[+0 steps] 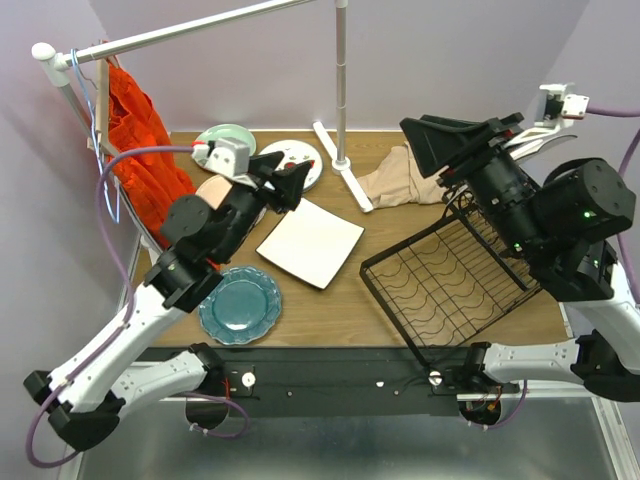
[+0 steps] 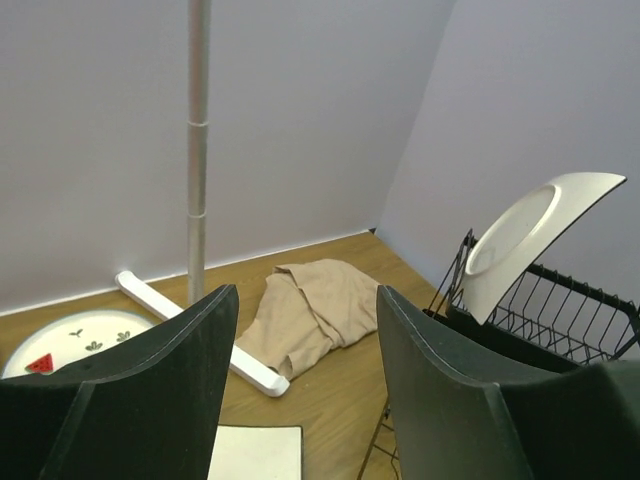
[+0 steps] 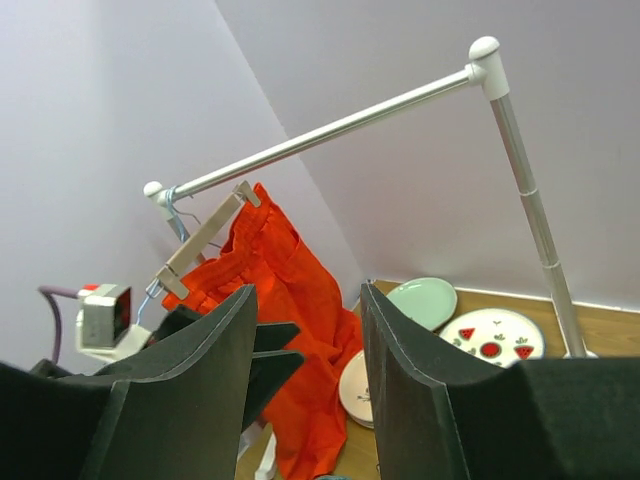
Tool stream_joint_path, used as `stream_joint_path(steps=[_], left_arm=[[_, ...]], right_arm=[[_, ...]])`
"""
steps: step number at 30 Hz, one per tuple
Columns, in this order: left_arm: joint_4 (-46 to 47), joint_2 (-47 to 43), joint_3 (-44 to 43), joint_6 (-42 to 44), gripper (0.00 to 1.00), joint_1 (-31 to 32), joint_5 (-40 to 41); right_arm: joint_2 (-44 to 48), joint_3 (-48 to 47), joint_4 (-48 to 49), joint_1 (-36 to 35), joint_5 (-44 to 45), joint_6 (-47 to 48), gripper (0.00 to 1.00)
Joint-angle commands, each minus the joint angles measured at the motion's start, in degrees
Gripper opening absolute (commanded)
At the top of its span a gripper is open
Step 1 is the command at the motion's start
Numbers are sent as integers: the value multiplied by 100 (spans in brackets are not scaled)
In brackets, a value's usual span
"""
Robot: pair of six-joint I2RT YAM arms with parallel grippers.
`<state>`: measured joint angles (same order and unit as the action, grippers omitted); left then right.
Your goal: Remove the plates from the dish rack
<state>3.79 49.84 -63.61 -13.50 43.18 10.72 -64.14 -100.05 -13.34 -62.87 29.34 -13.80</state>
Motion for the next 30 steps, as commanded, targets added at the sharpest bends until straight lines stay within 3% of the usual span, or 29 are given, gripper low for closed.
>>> stream_joint_path(steps=[1,10,19,30], left_arm=[[719,648,-485,145,65,251,-360],[1378,2116,-1407,962,65,1456,422],[1765,3390,-2312,1315,65,2053,202],[2143,5235,-3840,2456,65,2704,334]], right_arm=[[200,-41,-133,3,-7,141,54],[814,73,-133,3,63,132,54],[1360,319,-125,3,159,71,54],[1808,434,-116,12,72,-17,54]])
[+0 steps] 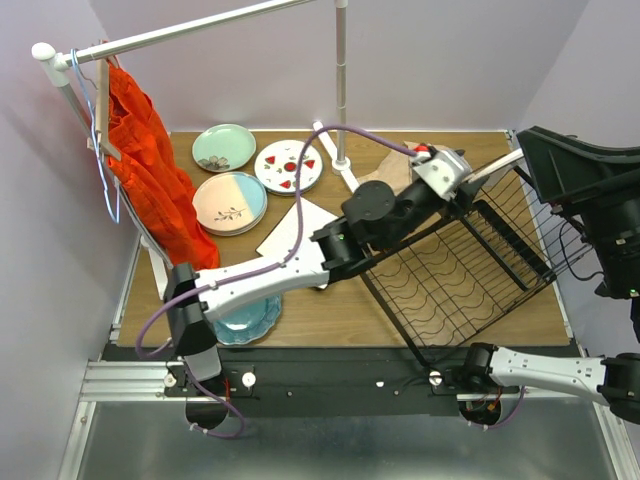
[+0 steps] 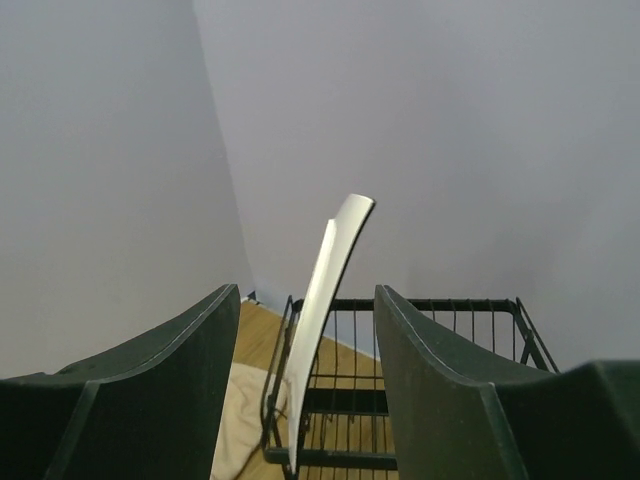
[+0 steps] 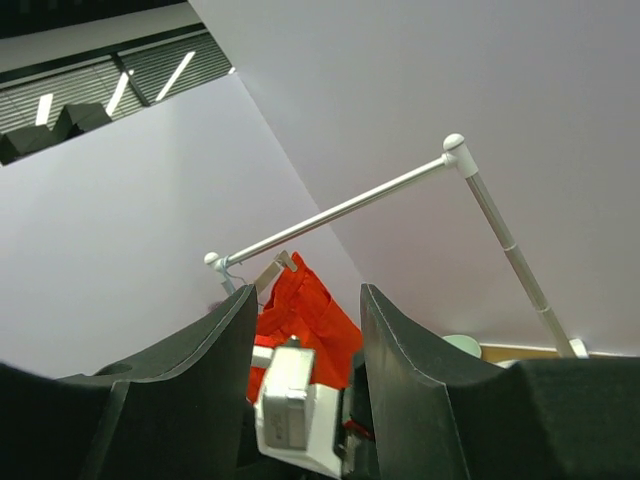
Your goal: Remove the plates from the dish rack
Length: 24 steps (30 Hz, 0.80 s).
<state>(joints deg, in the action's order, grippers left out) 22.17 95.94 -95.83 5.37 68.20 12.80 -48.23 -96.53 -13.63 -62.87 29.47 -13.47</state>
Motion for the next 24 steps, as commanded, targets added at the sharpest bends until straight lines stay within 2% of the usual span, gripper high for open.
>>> stream_joint_path(steps=[1,15,24], left_arm=[[288,723,-717,667,65,228,127],[402,1936,-1481,1590,68,246,258],[279,2604,-2079,1740,68,97,170]], right_arm=[[252,73,-87,12,67,-50,54],[489,143,-79,3,102,-41,54],[516,205,-70,12,137,-15,54]])
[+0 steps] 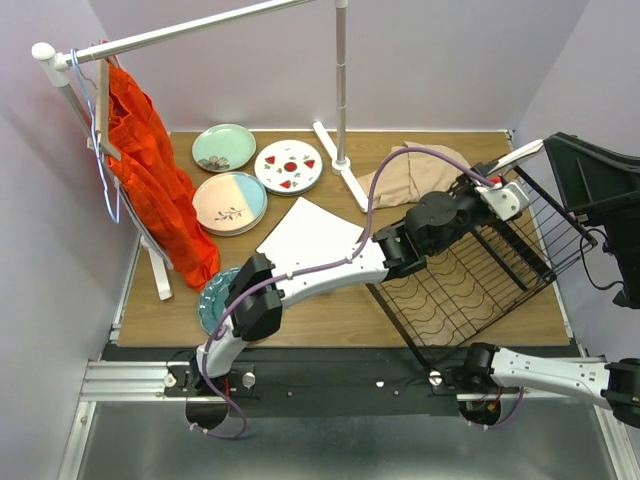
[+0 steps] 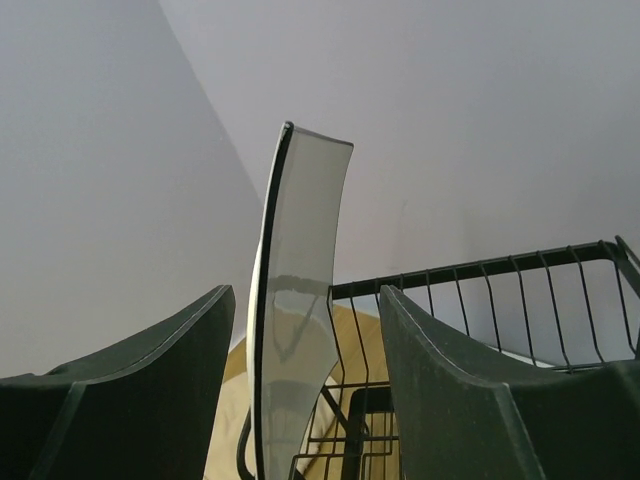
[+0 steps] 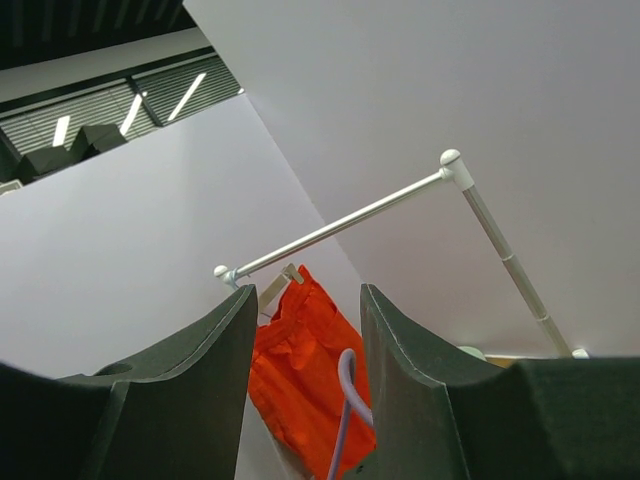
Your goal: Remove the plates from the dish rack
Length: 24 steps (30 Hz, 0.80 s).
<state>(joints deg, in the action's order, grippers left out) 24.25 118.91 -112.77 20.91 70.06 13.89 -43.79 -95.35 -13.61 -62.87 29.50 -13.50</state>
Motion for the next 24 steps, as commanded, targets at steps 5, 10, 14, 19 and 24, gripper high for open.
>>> stream_joint_path(steps=[5,10,14,19,24], left_arm=[[89,492,-544,204,68,-203,88],[80,572,-571,54,68,-379,-158],[97,677,-588,115,65,-423,-308],[45,923,-816,221,61,-450,-378],[-34,1151,-1106,168,55,-493,-545]], right_arm=[[81,113,-55,3,223,22,54],[46,122,-54,3,214,40,54],[55,139,-46,3,215,49,54],[37,166,-28,12,215,49,54],[11,192,-11,12,267,75,54]])
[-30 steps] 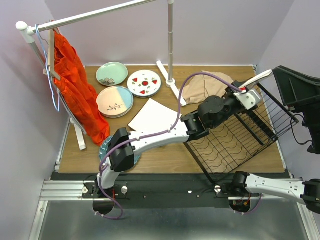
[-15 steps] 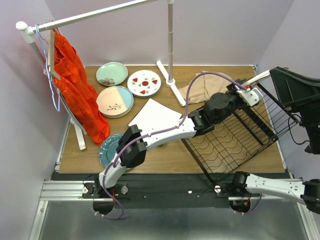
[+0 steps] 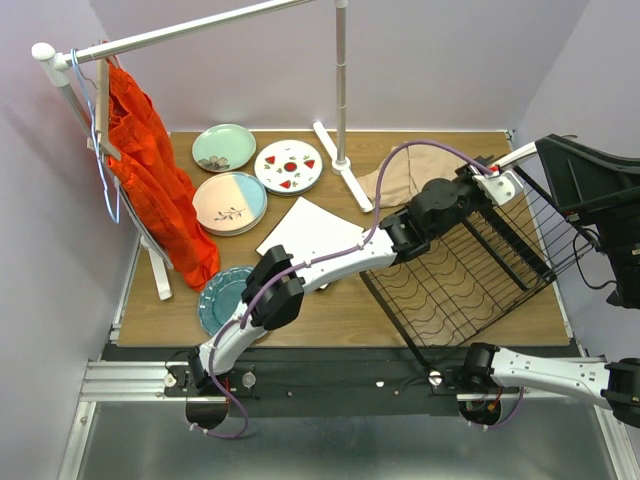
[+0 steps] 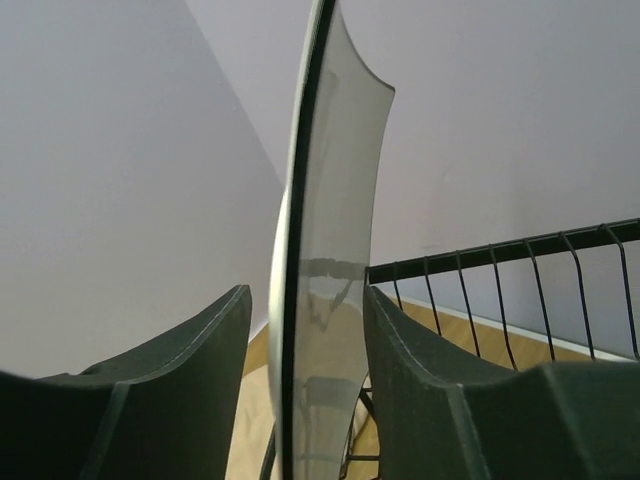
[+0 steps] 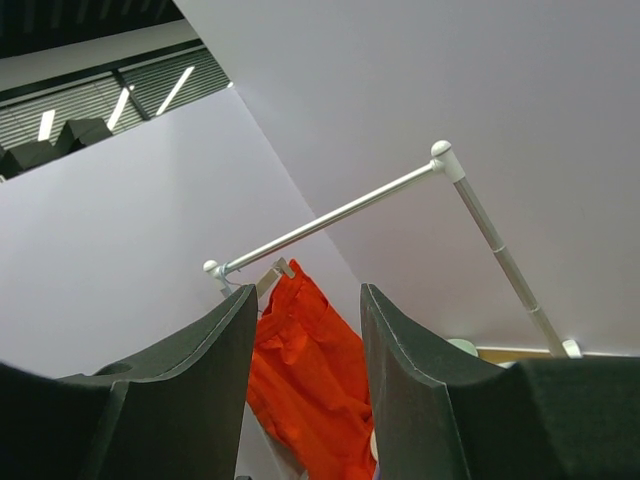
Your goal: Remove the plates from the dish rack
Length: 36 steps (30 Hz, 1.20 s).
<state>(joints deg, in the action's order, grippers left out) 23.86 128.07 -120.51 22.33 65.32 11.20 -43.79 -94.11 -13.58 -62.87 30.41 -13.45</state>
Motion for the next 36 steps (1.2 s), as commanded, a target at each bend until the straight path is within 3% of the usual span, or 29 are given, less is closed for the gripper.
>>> stream_joint_path(steps=[1,9,12,16,21,36], left_arm=[[5,262,-394,9,54,-28,-276],[5,517,-737,105,43,-72,-215],[-4,561,-834,114,34,-63,-267],[22,535,-825,193,14,-46,-242],[207,430,-737,430,0,7,-223],[672,-63,-720,281,0,16,-822]], right_arm=[[11,68,-4,12,184,71,54],[11,120,22,3,202,97,54],[28,120,22,3,237,88,54],[64,155,40,3,237,88,55],[90,191,66,3,254,106,55],[125,252,145,12,369,159,55]])
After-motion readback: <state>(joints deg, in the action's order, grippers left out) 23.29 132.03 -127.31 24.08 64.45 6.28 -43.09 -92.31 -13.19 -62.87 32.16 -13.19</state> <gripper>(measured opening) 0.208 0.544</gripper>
